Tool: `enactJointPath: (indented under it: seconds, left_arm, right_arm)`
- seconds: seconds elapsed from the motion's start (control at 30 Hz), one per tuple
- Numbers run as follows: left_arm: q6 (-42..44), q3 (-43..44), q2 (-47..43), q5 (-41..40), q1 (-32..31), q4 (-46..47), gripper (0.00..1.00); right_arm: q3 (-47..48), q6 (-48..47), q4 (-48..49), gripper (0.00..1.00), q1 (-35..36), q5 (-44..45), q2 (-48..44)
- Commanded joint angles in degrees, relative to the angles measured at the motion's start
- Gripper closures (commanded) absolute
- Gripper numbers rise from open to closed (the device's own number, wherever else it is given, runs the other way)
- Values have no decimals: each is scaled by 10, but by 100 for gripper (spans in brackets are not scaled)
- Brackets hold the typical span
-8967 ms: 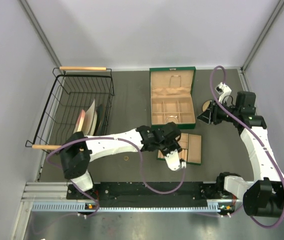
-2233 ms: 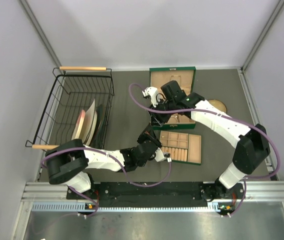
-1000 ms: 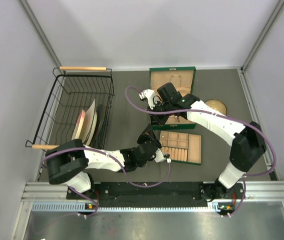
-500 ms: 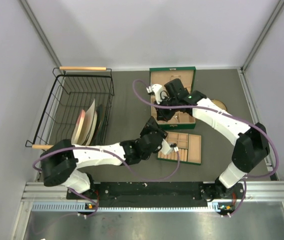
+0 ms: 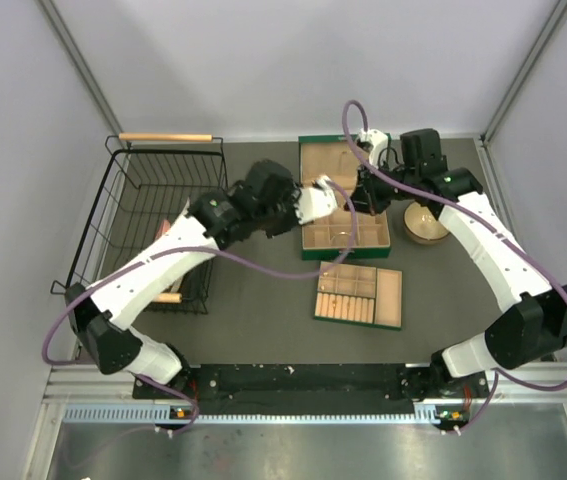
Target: Organize the mixed jewelry
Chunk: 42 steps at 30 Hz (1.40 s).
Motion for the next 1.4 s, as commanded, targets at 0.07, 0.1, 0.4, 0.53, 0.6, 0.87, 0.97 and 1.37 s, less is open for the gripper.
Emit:
enactJointPath:
  seconds: [0.07, 0.1, 0.4, 0.53, 0.6, 0.87, 0.97, 1.37]
  left_arm:
    - [-203, 104, 8, 351, 128, -114, 58]
    - [-231, 100, 3, 389, 147, -103, 58]
    - [-428, -66, -75, 596, 186, 165, 57]
    - [-488, -120, -92, 603, 196, 292, 55]
    - [-526, -141, -93, 617, 199, 359, 55]
    - [-635, -170, -59, 610, 199, 519, 51]
    - [-658, -178, -50, 588, 199, 560, 51]
    - [-673, -193, -28, 564, 198, 580, 55]
  right_arm:
    - [52, 33, 18, 100, -9, -129, -1]
    - [52, 40, 28, 100, -9, -148, -1]
    - [49, 93, 105, 100, -9, -217, -4]
    - [37, 112, 129, 100, -10, -234, -12]
    - [32, 118, 134, 100, -9, -239, -13]
    - [9, 147, 166, 100, -9, -256, -32]
    - [1, 159, 180, 100, -9, -260, -38]
    - [-1, 178, 199, 100, -9, -268, -37]
